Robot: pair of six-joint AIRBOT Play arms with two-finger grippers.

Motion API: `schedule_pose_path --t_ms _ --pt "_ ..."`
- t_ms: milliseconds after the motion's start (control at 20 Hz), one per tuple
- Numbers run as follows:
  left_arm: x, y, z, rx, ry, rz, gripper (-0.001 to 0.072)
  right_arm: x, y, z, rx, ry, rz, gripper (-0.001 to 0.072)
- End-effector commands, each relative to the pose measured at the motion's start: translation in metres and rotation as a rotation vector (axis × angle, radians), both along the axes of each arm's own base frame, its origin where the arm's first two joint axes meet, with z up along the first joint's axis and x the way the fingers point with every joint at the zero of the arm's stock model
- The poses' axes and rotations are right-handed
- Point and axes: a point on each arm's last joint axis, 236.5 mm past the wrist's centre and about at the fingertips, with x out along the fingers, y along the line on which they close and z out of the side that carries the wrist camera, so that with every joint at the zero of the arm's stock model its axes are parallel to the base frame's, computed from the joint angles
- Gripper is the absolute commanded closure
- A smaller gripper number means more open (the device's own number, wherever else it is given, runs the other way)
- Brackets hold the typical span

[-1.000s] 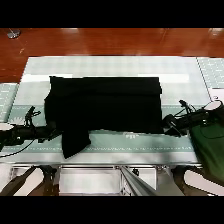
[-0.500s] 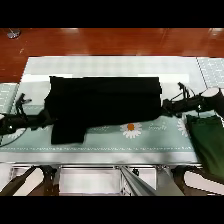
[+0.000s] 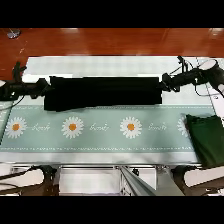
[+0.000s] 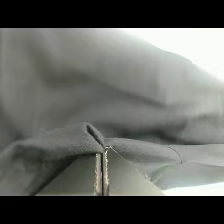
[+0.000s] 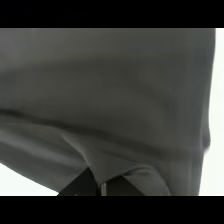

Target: Fold the shirts.

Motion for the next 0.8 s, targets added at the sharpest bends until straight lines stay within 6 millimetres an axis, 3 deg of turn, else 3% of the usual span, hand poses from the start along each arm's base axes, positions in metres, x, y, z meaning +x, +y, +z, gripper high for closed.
schedule_pose_path --t_ms 0,150,250,300,350,400,450,550,650,750 --pt "0.052 0.0 -0.011 -0.008 -0.015 -0.006 0.0689 0.046 -0.002 -0.008 0.005 -0.032 -0.02 0.0684" --pt "0.075 -0.002 -0.023 -0.03 0.003 -0.007 0.0689 0.071 0.0 -0.018 0.033 -0.039 -0.046 0.0683" --pt "0.076 -0.009 -0.037 -0.048 0.035 -0.035 0.0687 0.083 0.004 -0.023 0.071 -0.044 -0.063 0.0677" --pt "0.074 -0.012 -0.042 -0.056 0.051 -0.045 0.0577 0.088 0.009 -0.023 0.11 -0.042 -0.078 0.042" --pt "0.069 -0.017 -0.044 -0.066 0.065 -0.068 0.0063 0.09 0.014 -0.02 0.146 -0.049 -0.079 0.0073" --pt "0.064 -0.016 -0.041 -0.067 0.078 -0.091 0.0005 0.091 0.009 -0.012 0.16 -0.063 -0.076 0.0093" --pt "0.057 -0.008 -0.035 -0.057 0.104 -0.12 0.0006 0.09 -0.002 -0.002 0.164 -0.069 -0.074 0.0093" --pt "0.035 0.031 -0.029 0.007 0.228 -0.098 0.0007 0.079 -0.038 0.008 0.12 -0.063 -0.07 0.0093" --pt "0.009 0.076 -0.024 0.129 0.297 -0.048 0.0007 0.05 -0.077 -0.008 0.034 0.058 -0.08 0.0093" --pt "-0.01 0.093 -0.017 0.195 0.295 -0.007 0.0007 0.022 -0.094 -0.032 -0.034 0.176 -0.071 0.0093"
